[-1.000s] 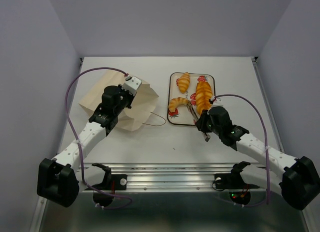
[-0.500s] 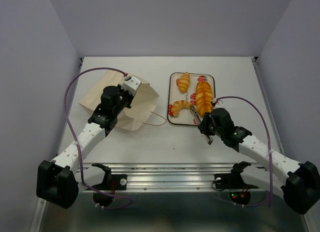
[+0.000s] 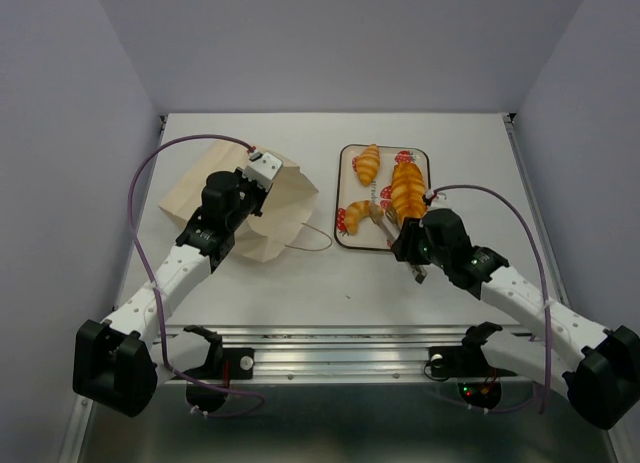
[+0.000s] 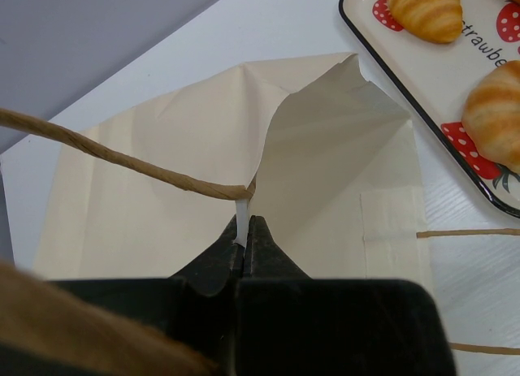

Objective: Take the fake bread out of the paper bag
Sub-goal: Place the clamp at the center of the board.

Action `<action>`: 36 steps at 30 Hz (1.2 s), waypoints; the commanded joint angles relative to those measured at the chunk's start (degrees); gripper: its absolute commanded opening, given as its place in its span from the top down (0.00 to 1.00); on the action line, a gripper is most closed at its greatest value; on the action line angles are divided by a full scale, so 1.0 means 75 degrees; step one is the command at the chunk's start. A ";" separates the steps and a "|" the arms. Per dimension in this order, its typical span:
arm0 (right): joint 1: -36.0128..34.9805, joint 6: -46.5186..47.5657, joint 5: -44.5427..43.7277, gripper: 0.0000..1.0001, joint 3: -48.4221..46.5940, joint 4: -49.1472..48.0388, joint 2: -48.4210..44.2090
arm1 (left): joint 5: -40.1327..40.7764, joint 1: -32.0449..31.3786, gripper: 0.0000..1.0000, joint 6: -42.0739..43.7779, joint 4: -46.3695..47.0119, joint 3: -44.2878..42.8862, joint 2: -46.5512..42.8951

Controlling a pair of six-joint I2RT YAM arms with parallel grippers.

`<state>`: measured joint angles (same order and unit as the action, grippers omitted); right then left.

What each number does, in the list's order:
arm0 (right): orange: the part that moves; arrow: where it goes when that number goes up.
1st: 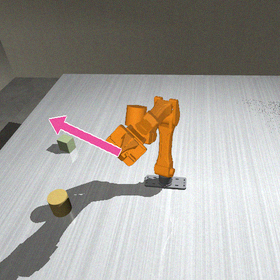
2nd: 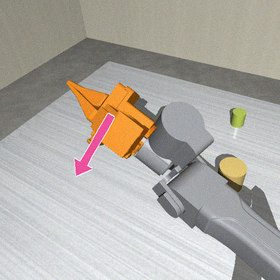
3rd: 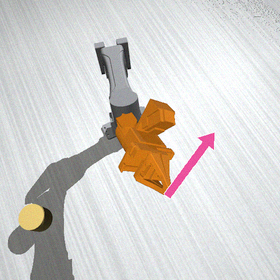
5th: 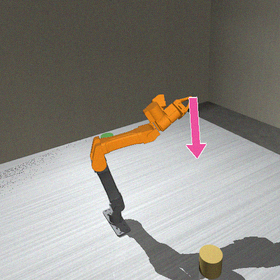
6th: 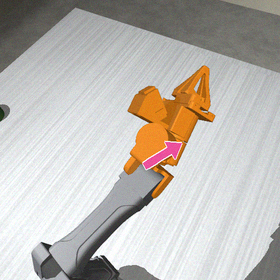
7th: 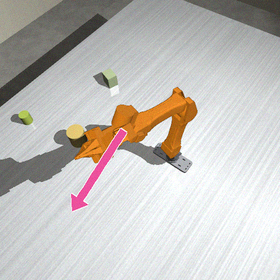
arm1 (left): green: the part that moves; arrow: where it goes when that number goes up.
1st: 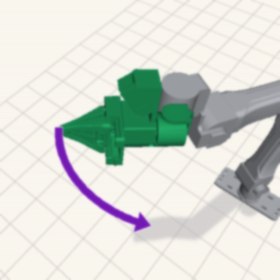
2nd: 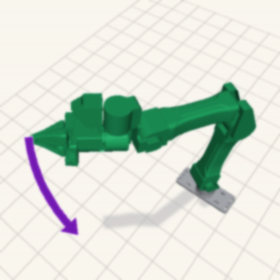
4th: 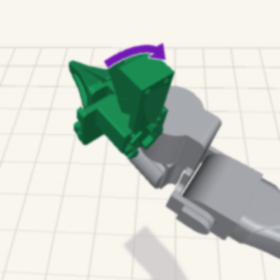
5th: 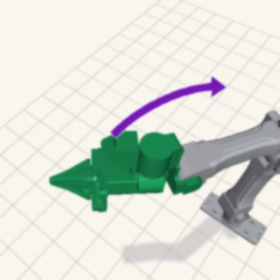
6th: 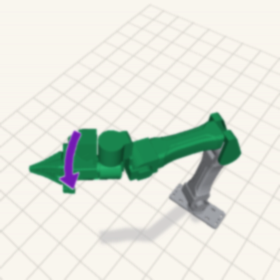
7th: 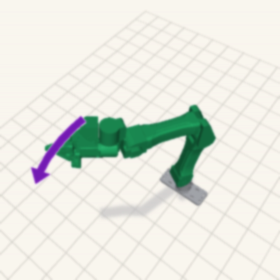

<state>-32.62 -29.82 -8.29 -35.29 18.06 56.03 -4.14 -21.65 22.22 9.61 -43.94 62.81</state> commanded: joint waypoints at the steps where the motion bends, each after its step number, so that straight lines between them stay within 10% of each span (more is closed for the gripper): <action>1: 0.0037 0.0191 0.0179 0.49 -0.0591 -0.0041 -0.0321 | -0.0081 0.0015 1.00 -0.0021 0.0360 -0.0047 -0.0124; 15: 0.0364 0.0824 -0.1542 0.53 -0.2992 -0.0100 0.1115 | -0.0338 0.0004 1.00 -0.0126 0.0395 -0.0082 -0.0054; 36: 0.5873 0.2626 0.0835 0.56 -0.3206 -0.3004 0.4564 | 0.0130 -0.0008 1.00 -0.0525 0.0442 -0.0457 0.0461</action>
<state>9.89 -16.47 -8.34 -60.51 5.19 88.62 -5.15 -21.67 19.75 10.09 -44.07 65.80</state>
